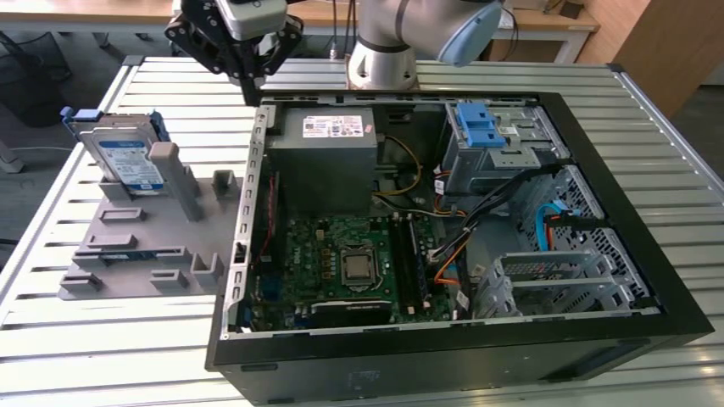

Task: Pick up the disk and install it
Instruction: 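Reach for the disk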

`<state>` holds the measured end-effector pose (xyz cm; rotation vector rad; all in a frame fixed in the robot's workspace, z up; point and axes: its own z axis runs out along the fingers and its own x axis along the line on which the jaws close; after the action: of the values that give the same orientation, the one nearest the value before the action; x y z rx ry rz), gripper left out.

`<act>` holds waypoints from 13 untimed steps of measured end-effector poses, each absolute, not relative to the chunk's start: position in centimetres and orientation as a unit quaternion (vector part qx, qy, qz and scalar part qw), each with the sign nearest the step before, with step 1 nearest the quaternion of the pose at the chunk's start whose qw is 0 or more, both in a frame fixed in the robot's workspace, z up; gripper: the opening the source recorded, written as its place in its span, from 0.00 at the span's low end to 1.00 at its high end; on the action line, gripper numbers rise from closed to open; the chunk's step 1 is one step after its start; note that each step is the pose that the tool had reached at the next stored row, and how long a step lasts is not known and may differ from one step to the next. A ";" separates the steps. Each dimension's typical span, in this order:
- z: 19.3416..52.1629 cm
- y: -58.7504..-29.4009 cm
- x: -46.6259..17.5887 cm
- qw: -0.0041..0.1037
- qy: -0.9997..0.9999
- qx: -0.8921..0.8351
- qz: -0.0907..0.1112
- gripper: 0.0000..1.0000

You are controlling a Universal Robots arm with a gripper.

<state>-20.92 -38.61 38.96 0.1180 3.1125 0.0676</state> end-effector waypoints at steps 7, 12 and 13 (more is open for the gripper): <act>38.9 -38.6 -21.2 0.013 0.999 0.038 0.022 0.11; 38.9 -38.6 -21.4 0.013 0.999 0.038 0.022 0.11; 38.9 -38.6 -21.5 0.013 0.999 0.038 0.022 0.11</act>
<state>-21.46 -38.59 38.92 0.1180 3.1124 0.0677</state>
